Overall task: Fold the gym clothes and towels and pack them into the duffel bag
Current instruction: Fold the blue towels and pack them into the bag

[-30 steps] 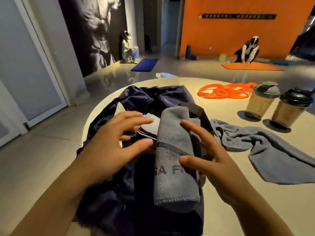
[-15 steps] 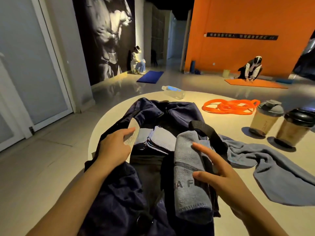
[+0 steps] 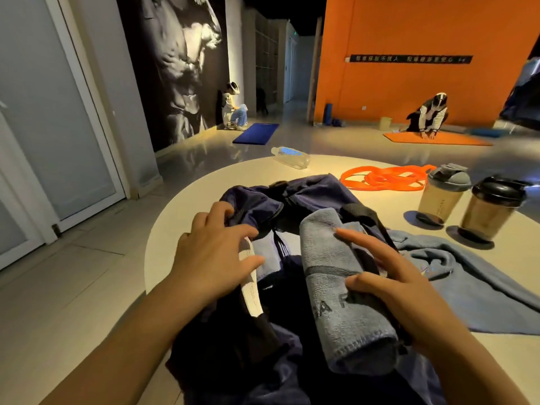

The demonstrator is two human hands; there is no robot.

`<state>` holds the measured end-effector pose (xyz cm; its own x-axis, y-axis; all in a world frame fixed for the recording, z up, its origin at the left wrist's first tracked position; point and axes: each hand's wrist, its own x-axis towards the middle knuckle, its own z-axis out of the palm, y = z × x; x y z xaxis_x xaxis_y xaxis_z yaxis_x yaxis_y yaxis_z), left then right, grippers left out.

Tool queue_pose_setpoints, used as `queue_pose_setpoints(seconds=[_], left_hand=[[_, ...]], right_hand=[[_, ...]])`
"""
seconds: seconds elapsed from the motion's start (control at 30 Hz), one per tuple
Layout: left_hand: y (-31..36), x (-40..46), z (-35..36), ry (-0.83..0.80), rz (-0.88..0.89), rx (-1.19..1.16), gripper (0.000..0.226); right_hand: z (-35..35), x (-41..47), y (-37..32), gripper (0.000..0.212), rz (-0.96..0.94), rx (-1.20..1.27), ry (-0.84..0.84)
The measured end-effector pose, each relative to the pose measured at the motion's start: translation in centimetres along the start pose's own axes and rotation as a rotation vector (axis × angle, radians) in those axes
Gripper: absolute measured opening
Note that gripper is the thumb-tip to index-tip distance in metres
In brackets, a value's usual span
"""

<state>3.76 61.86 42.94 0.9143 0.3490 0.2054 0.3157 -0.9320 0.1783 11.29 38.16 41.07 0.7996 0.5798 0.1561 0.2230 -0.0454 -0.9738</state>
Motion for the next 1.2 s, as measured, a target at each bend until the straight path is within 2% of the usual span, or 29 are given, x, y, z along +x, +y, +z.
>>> queue_pose_setpoints(seconds=[0.13,0.23,0.3,0.43,0.5,0.57,0.63,0.7,0.77,0.87,0.97,1.07,1.13,1.2], left_hand=[[0.2,3.6,0.4,-0.2,-0.051,-0.076,0.051],[-1.2,4.8,-1.9,-0.139,-0.084,-0.321,0.062],[-2.7,5.2,-4.4,-0.094,-0.085,-0.506,0.061],[-4.2,5.6,-7.4,-0.167,-0.092,-0.789,0.053],[-4.2,5.9,-7.4,-0.198,-0.067,-0.761,0.058],[-4.4,6.1,-6.7,-0.185,-0.054,-0.686,0.063],[-5.2,6.1,-5.8,-0.157,-0.07,-0.636,0.068],[-6.3,5.8,-5.1,-0.142,-0.061,-0.585,0.071],[-7.0,5.5,-4.7,-0.119,-0.025,-0.492,0.07],[-7.3,5.7,-4.7,-0.134,0.008,-0.31,0.072],[-7.0,6.1,-5.1,-0.259,-0.003,-0.347,0.075],[-7.5,6.2,-5.7,-0.299,-0.031,-0.465,0.075],[-8.5,6.5,-6.1,-0.258,-0.054,-0.508,0.075],[-9.3,6.7,-6.4,-0.267,-0.086,-0.556,0.074]], right_hand=[[0.7,0.4,-0.3,0.054,0.027,-0.065,-0.055],[0.0,0.4,-1.2,0.048,0.077,0.022,-0.062],[-0.3,1.4,-2.0,0.043,0.102,0.024,-0.098],[2.6,6.6,-3.6,0.029,0.115,-0.014,-0.067],[6.2,9.2,-3.5,0.021,0.1,-0.128,-0.015],[9.3,11.3,-2.3,0.033,0.038,-0.397,0.019],[11.2,12.0,-1.5,0.035,-0.006,-0.551,0.03],[11.6,11.4,-1.2,0.034,-0.055,-0.667,-0.002],[11.0,10.3,-0.8,0.036,-0.118,-0.891,-0.019],[11.1,9.0,-0.4,0.029,-0.307,-1.16,0.049],[13.7,10.6,-0.2,0.024,-0.327,-1.048,-0.036],[15.7,12.8,0.7,0.051,-0.127,-0.955,-0.168],[16.0,13.1,1.9,0.065,-0.053,-1.069,-0.274],[15.7,12.6,2.6,0.079,-0.077,-1.194,-0.415]])
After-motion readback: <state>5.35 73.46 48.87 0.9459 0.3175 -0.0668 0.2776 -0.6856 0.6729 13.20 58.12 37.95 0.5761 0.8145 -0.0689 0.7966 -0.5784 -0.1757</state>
